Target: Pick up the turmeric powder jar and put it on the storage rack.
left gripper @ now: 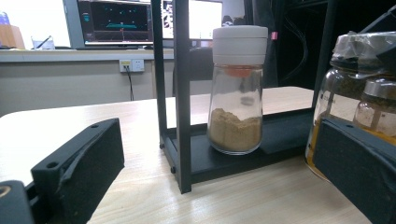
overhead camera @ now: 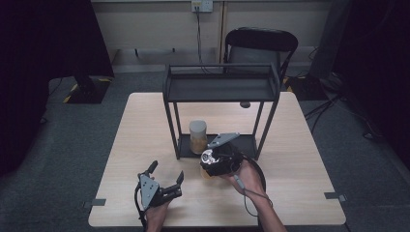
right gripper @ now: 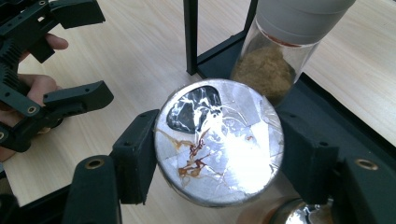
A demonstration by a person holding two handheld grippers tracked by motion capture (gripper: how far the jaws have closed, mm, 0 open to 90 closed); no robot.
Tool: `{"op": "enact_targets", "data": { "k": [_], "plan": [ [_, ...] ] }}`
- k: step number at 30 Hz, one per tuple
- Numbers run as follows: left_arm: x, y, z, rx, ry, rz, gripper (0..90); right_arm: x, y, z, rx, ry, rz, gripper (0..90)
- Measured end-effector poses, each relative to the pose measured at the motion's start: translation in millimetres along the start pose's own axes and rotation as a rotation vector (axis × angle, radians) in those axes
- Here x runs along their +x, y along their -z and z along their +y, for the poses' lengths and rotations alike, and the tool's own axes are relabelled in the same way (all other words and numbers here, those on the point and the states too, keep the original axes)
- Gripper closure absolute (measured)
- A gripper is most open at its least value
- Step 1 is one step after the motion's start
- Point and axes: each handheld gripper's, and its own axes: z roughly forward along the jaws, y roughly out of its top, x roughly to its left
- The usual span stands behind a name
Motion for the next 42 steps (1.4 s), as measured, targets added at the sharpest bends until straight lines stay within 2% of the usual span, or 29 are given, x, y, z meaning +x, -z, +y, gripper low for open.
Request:
{"op": "enact_targets", "data": {
  "k": [10, 34, 42],
  "plan": [
    [0.0, 0.1, -0.1, -0.001, -0.001, 0.000, 1.5, -3.6, 1.9, 3.2, -0.014, -0.016, -0.023, 34.5],
    [0.1, 0.0, -0.1, 0.000, -0.001, -0.001, 1.5, -23.0, -0.8, 11.4, -0.020, -0.076, -0.062, 34.5],
    [0.2, 0.1, -0.1, 0.000, -0.001, -0.001, 1.5, -27.5, -4.5, 19.7, -0.005, -0.073, -0.080, 34.5]
  ]
}}
